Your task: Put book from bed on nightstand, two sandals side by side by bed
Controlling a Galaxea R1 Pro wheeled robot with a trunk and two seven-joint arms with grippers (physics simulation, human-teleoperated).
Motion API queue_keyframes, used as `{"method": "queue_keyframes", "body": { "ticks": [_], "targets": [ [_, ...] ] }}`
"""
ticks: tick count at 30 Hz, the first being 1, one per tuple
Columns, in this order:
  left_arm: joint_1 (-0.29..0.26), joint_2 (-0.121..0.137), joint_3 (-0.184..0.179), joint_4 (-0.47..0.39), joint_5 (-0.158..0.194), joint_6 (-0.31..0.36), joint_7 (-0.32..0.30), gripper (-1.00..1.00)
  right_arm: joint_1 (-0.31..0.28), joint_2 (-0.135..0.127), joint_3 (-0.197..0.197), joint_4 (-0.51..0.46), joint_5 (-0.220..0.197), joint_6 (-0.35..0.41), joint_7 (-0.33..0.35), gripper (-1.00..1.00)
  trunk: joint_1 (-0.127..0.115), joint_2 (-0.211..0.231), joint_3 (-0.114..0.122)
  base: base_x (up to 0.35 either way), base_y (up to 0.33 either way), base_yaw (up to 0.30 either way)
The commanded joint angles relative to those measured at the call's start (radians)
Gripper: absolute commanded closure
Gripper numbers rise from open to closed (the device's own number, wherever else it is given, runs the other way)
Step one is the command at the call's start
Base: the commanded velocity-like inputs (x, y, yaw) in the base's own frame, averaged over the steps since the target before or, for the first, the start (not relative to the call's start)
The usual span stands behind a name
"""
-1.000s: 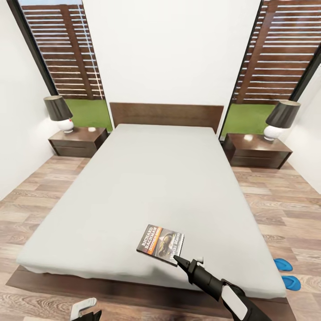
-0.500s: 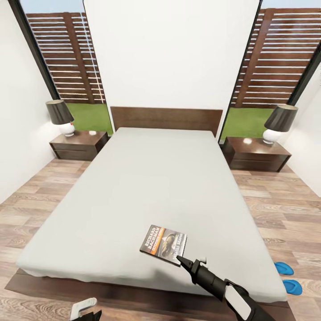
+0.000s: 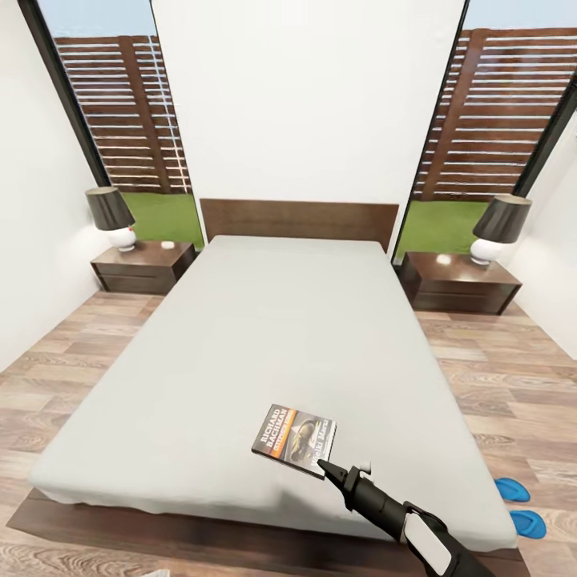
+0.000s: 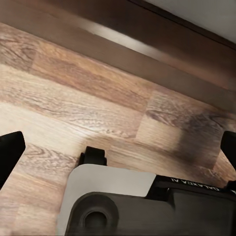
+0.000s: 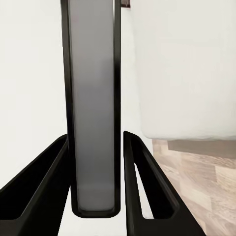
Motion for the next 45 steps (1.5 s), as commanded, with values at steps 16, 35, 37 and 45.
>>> {"method": "queue_keyframes", "body": {
  "ticks": [16, 35, 37, 45],
  "targets": [
    [0.077, 0.002, -0.009, 0.002, 0.010, 0.000, -0.002, -1.00, -0.001, -0.001, 0.005, 0.050, -0.009, 0.007, -0.003, 1.00, 0.000, -0.001, 0.025, 0.000, 0.000, 0.000],
    [0.078, 0.005, -0.009, 0.002, 0.009, 0.000, -0.002, -1.00, -0.001, -0.001, 0.005, 0.107, -0.009, 0.006, -0.001, 1.00, 0.000, -0.001, 0.056, 0.000, 0.000, 0.000],
    [0.078, 0.005, -0.009, 0.002, 0.009, 0.000, -0.002, -1.00, -0.001, -0.001, 0.005, 0.107, -0.009, 0.006, -0.001, 1.00, 0.000, -0.001, 0.060, 0.000, 0.000, 0.000],
    [0.078, 0.005, -0.010, 0.002, 0.009, 0.001, -0.003, -1.00, -0.001, -0.001, 0.005, 0.109, -0.009, 0.005, -0.002, 1.00, 0.000, -0.001, 0.073, 0.000, 0.000, 0.000]
  ]
}}
